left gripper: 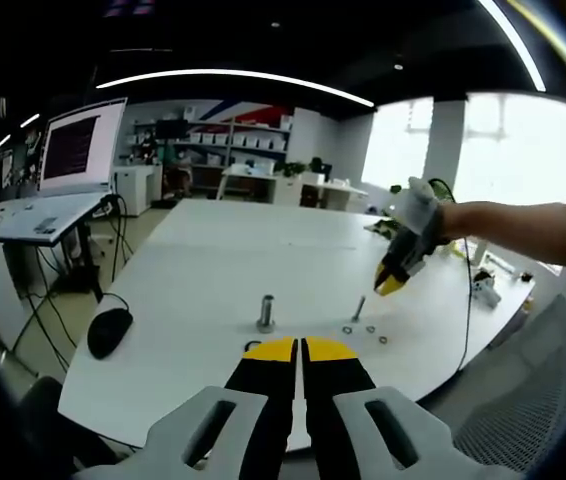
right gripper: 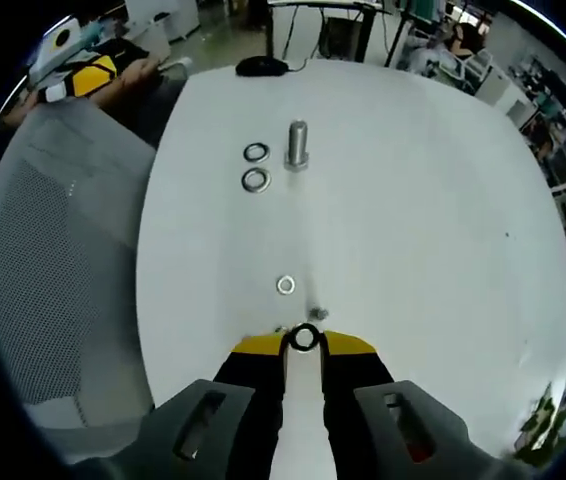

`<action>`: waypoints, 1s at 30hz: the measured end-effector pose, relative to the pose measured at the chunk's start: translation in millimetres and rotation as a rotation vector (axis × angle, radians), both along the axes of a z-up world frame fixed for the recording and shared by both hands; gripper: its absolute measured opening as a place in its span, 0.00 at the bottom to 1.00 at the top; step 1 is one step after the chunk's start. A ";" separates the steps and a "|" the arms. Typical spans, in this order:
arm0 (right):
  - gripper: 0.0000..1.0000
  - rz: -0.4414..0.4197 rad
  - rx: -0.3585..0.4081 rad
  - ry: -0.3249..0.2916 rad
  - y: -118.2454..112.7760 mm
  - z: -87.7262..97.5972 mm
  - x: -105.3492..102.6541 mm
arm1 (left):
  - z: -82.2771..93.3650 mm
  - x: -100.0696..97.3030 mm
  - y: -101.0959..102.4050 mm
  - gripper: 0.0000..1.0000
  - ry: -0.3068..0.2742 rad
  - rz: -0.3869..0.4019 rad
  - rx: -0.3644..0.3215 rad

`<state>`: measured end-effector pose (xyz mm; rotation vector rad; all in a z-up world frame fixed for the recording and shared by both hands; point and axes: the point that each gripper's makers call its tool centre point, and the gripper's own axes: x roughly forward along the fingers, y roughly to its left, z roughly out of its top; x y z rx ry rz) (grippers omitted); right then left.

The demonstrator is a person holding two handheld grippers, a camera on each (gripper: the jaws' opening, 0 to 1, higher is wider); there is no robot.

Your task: Place the washer onto the threaded stud by aligning its center hole with the stud, sliding it down to the base, and recovering from edge contact or off-axis alignment until the washer reaches the visible bottom stop.

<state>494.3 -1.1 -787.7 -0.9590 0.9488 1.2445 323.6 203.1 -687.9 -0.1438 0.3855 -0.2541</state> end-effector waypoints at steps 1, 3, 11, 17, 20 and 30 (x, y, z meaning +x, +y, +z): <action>0.15 -0.002 0.002 -0.003 0.6 -1.0 0.8 | -0.2 -0.1 -0.1 0.00 0.001 -0.001 0.001; 0.15 -0.011 0.007 -0.014 1.6 -2.9 2.9 | -0.7 -0.1 -0.2 0.00 0.004 -0.002 0.002; 0.15 -0.061 0.037 -0.039 4.0 -9.4 11.0 | -1.6 0.1 -0.1 0.00 0.011 -0.004 0.003; 0.15 -0.093 0.054 -0.040 4.9 -12.3 14.3 | -2.3 0.0 0.0 0.00 0.015 -0.004 0.004; 0.15 -0.093 0.061 -0.040 6.8 -14.6 15.1 | -2.5 -0.1 -0.4 0.00 0.016 -0.004 0.003; 0.15 -0.098 0.055 -0.037 8.3 -21.9 15.6 | -3.0 -0.4 -0.4 0.00 0.018 -0.003 0.005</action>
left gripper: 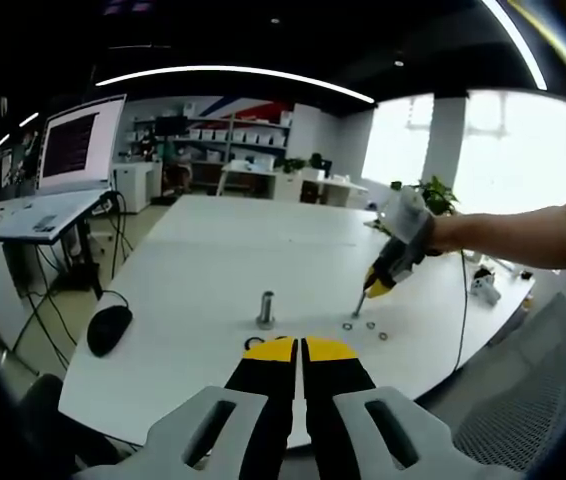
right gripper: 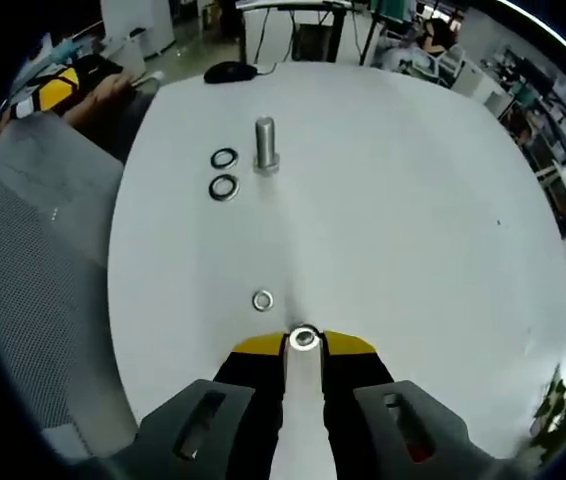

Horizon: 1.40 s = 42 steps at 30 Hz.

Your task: Place the washer onto the threaded stud by aligning its center hole with the stud, sliding it down to the base, and recovering from edge contact or off-axis alignment until the washer reaches the visible bottom stop.

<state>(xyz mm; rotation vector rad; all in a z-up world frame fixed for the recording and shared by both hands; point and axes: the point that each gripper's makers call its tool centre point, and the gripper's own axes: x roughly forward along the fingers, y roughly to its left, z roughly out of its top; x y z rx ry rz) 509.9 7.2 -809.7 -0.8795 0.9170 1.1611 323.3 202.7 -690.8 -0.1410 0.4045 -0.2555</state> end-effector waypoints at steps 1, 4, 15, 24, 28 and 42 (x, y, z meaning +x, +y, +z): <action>0.15 -0.001 0.000 0.000 0.0 -0.3 0.2 | 0.1 0.0 0.1 0.00 -0.001 0.001 0.000; 0.15 0.001 0.000 -0.001 0.8 -0.8 0.8 | 0.3 0.1 0.2 0.00 -0.002 0.002 -0.001; 0.15 0.030 -0.032 -0.016 3.4 1.2 1.4 | 1.3 0.5 0.1 0.00 -0.006 0.004 -0.003; 0.15 0.082 -0.086 -0.014 4.2 -4.9 -1.0 | 1.6 0.4 0.1 0.00 -0.007 0.005 -0.004; 0.15 0.095 -0.108 -0.018 3.5 -9.0 -0.3 | 1.4 0.2 0.0 0.00 -0.007 0.005 -0.005; 0.15 0.088 -0.129 0.008 2.2 -27.2 1.0 | 1.3 0.8 0.8 0.00 -0.006 0.009 -0.006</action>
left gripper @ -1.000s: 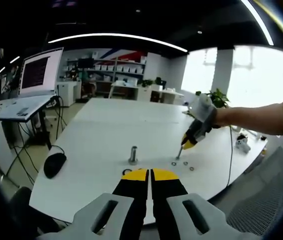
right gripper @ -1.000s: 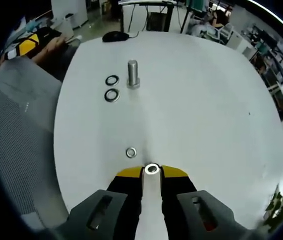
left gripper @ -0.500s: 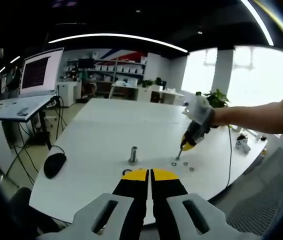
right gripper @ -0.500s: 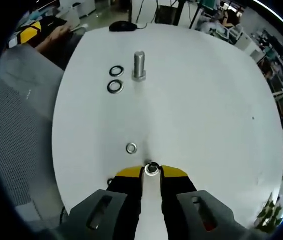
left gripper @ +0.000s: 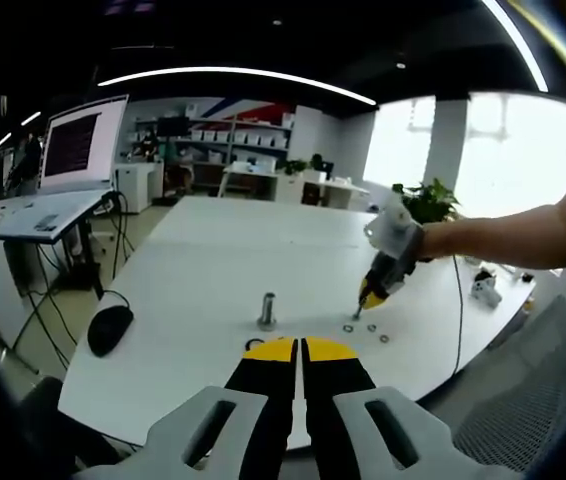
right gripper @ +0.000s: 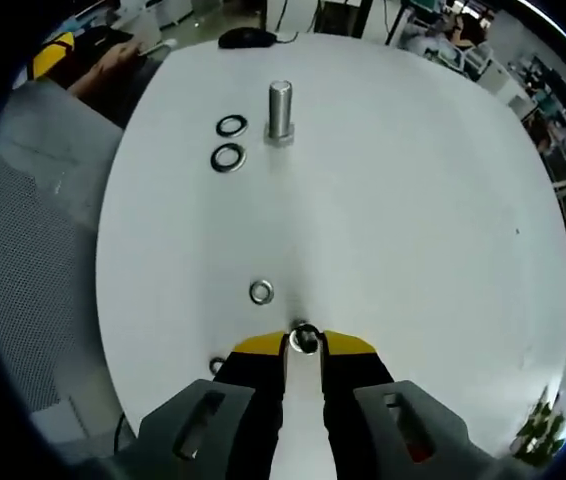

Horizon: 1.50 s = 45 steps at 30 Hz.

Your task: Place the washer onto the threaded stud by aligning its center hole with the stud, sliding it down to the base, and recovering from edge contact or off-axis alignment until the washer reaches the visible bottom stop.

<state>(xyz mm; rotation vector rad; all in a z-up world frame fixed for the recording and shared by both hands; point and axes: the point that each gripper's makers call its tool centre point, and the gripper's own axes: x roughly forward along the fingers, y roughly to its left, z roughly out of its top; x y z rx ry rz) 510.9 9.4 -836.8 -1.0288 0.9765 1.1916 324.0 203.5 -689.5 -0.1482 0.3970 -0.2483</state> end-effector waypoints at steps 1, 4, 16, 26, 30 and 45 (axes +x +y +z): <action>0.15 -0.001 0.000 0.001 -0.1 -0.9 0.2 | 0.0 0.0 0.1 0.00 0.000 0.000 0.000; 0.15 0.002 -0.003 0.007 0.3 -4.7 -1.0 | 0.0 0.2 0.3 0.00 0.001 0.001 -0.001; 0.15 -0.005 -0.012 0.036 -0.4 -20.5 -0.1 | -0.5 0.9 0.8 0.00 0.006 0.003 -0.003; 0.15 -0.006 -0.010 0.046 0.2 -27.5 0.4 | -0.8 1.4 1.3 0.00 0.009 0.005 -0.005; 0.15 -0.008 -0.008 0.054 0.3 -27.1 0.7 | -1.4 1.6 1.6 0.00 0.011 0.005 -0.007; 0.22 -0.083 0.013 0.063 -18.9 -20.6 -6.7 | -1.6 1.0 -0.4 0.00 0.012 -0.007 -0.005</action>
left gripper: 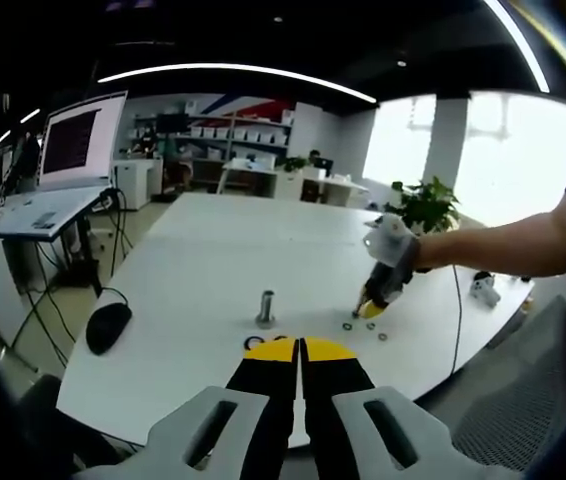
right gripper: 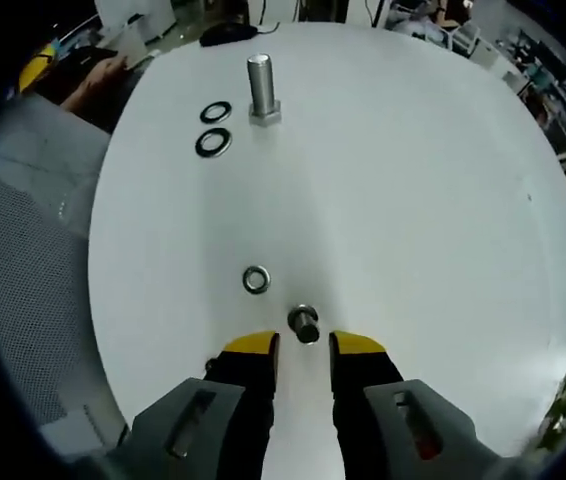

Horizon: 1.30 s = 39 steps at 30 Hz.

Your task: Place the washer onto the threaded stud by aligning its center hole with the stud, sliding it down to the base, and recovering from edge contact or off-axis alignment until the washer reaches the visible bottom stop.

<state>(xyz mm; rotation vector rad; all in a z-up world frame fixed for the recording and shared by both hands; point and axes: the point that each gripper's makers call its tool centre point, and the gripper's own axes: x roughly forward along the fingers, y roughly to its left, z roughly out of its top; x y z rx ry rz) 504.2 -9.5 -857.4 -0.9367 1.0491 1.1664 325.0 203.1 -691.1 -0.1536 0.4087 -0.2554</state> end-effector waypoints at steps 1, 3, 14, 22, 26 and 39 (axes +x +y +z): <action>0.22 -0.002 0.001 0.001 -1.4 0.0 -1.0 | 0.0 -0.2 -0.1 0.00 0.000 -0.001 0.000; 0.22 -0.012 0.006 0.007 -3.5 1.3 -5.7 | 0.1 -0.6 -0.4 0.00 -0.001 -0.002 0.000; 0.22 -0.023 0.018 0.038 -8.1 1.8 -35.2 | 1.7 -1.9 -1.1 0.00 -0.013 -0.005 -0.001; 0.22 -0.020 0.008 0.051 -12.7 2.4 -46.4 | 2.2 -2.4 -1.8 0.00 -0.017 -0.009 0.000; 0.22 -0.018 0.003 0.053 -14.0 0.7 -51.7 | 1.6 -2.7 -2.2 0.00 -0.014 -0.013 0.006; 0.22 -0.024 -0.008 0.068 -22.9 -7.5 -65.0 | 3.0 -2.0 -1.8 0.00 -0.023 -0.010 0.003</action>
